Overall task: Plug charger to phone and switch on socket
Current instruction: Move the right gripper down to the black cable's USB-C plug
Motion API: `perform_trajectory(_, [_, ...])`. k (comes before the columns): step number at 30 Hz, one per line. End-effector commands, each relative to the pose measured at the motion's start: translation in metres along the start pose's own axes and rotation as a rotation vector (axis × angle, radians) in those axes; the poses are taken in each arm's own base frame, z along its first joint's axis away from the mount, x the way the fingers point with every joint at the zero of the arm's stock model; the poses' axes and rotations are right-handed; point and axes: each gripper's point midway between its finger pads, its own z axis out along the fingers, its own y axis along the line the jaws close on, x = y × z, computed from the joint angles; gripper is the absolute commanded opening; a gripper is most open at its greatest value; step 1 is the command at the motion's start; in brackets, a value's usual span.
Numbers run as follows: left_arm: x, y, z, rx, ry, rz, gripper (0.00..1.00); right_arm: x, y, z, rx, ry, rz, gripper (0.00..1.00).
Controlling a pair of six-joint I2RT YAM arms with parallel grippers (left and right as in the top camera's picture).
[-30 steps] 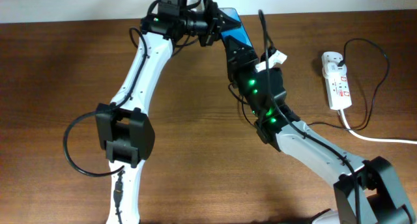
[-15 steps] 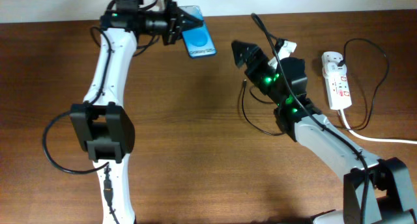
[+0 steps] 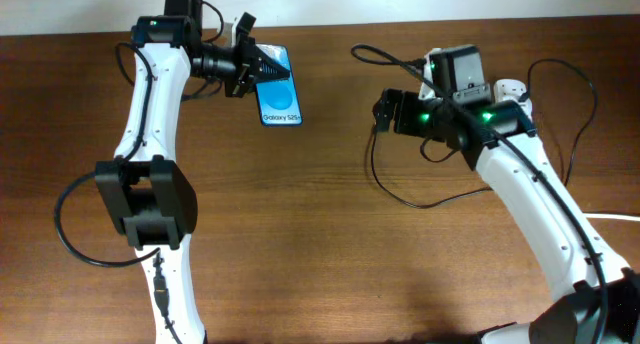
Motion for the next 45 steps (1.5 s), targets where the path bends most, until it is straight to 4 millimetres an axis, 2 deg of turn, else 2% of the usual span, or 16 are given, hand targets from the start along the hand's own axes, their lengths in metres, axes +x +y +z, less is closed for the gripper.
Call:
perform_trajectory(1, [-0.001,-0.002,0.000,0.014,0.002,0.038,0.00,0.000,-0.007,0.018,0.053,0.066,-0.105,0.98])
perform_trajectory(6, [-0.001,-0.001,0.000,0.014,0.002,0.037,0.00,0.019,-0.021,0.063,0.115,0.287,-0.129,0.98])
perform_trajectory(10, [0.000,-0.002,0.000,0.015,0.003,0.036,0.00,0.026,-0.027,0.093,0.118,0.320,-0.111,0.99])
perform_trajectory(16, [0.000,-0.002,0.000,0.014,0.003,0.036,0.00,0.028,-0.029,0.115,0.114,0.313,-0.117,0.61])
perform_trajectory(19, [0.000,-0.001,0.000,0.014,0.004,0.034,0.00,0.040,-0.032,0.132,0.130,0.349,-0.075,0.52])
perform_trajectory(21, [0.000,-0.001,0.000,0.014,0.004,0.033,0.00,0.043,-0.035,0.142,0.135,0.355,-0.063,0.41])
perform_trajectory(27, [0.000,-0.002,0.000,0.014,0.004,0.033,0.00,0.037,-0.037,0.162,0.142,0.307,0.026,0.34])
perform_trajectory(33, [0.000,-0.001,0.000,0.014,0.004,0.033,0.00,0.056,-0.044,0.188,0.141,0.356,0.070,0.32])
perform_trajectory(41, [0.000,-0.002,0.000,0.014,0.004,0.033,0.00,0.053,-0.046,0.195,0.142,0.336,0.106,0.31])
perform_trajectory(45, [0.000,-0.001,0.000,0.014,0.004,0.033,0.00,0.056,-0.048,0.197,0.137,0.346,0.122,0.24])
